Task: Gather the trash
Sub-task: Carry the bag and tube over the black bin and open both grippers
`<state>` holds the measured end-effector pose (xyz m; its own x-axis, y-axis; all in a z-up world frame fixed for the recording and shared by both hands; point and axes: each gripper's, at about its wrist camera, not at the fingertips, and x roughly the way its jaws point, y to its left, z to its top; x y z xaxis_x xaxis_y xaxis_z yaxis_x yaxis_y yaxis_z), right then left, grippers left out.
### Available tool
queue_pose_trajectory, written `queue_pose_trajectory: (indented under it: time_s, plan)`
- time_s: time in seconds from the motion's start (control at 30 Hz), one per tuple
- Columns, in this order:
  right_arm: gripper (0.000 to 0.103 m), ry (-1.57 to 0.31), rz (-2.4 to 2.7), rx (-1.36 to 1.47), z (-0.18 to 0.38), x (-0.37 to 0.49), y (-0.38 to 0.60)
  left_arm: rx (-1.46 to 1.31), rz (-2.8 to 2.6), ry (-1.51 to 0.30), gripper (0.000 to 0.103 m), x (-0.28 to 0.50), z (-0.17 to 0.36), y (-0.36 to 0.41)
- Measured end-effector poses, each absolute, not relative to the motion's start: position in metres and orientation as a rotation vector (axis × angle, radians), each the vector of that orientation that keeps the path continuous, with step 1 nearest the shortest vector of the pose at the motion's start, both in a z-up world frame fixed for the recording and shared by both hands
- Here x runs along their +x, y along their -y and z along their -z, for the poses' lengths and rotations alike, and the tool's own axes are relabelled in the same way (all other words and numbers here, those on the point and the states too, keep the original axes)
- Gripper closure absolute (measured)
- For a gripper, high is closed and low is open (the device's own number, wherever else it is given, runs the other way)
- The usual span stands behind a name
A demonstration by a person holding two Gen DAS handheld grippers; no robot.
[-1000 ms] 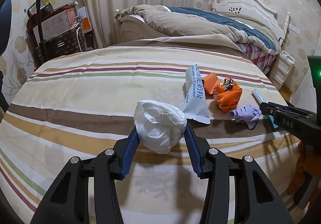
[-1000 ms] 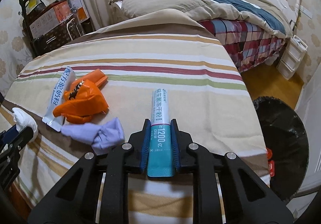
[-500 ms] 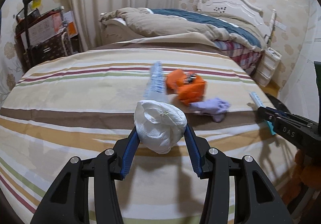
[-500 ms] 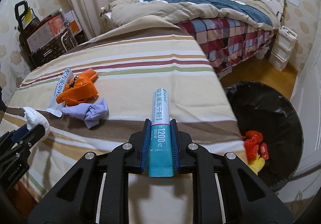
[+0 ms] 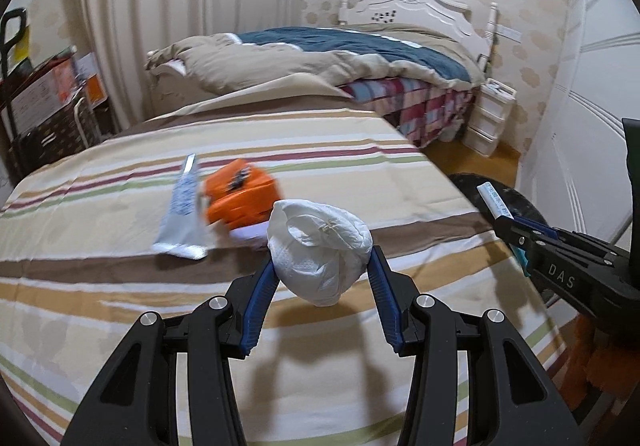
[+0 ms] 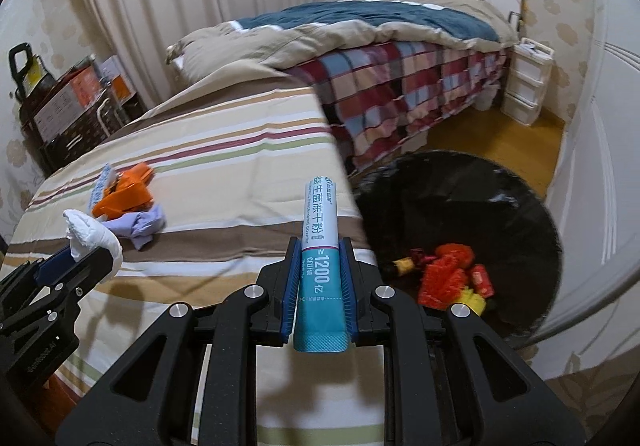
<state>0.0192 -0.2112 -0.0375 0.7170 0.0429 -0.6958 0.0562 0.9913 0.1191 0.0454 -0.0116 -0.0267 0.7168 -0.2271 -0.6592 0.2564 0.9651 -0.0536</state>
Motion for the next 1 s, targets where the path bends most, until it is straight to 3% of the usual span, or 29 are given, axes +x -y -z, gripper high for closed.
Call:
queue_pose_trajectory:
  time_s: [1.0]
  plan:
    - [0.084, -0.717, 0.211, 0.231, 0.04, 0.019, 0.319, 0.173, 0.435, -0.708, 0.056, 0.078, 0.029, 0.153]
